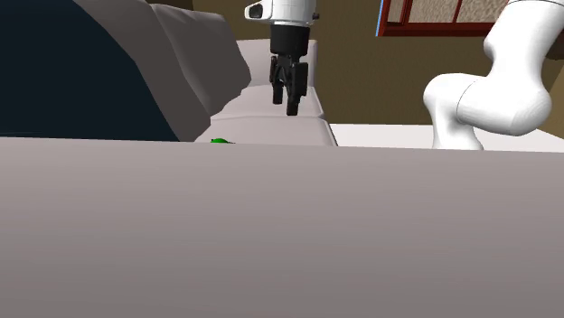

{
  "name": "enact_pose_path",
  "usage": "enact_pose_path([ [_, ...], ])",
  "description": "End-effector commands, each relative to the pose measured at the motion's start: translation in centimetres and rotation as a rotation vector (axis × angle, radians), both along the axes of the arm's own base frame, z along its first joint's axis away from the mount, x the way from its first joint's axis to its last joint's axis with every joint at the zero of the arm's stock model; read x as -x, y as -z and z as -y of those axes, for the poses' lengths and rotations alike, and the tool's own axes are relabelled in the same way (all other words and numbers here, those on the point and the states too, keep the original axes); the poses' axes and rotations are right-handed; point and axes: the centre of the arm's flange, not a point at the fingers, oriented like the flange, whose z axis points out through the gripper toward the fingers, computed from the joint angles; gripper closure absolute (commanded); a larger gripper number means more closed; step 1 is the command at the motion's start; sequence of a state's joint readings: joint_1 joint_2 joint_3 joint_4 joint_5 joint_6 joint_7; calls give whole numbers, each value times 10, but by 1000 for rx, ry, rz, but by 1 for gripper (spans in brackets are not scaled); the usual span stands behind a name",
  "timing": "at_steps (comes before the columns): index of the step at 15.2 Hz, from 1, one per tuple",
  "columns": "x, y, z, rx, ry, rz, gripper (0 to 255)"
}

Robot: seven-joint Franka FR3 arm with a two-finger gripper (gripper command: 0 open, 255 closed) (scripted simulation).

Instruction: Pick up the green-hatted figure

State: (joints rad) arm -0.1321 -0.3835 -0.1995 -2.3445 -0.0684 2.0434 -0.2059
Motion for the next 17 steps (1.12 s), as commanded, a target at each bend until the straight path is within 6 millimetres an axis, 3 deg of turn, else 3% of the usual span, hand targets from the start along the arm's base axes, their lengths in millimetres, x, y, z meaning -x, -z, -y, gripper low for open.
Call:
enact_pose_path([
  [1, -10, 15, 24, 0, 17, -1, 0],
  [17, -67, 123, 198, -12, 147, -11, 0],
])
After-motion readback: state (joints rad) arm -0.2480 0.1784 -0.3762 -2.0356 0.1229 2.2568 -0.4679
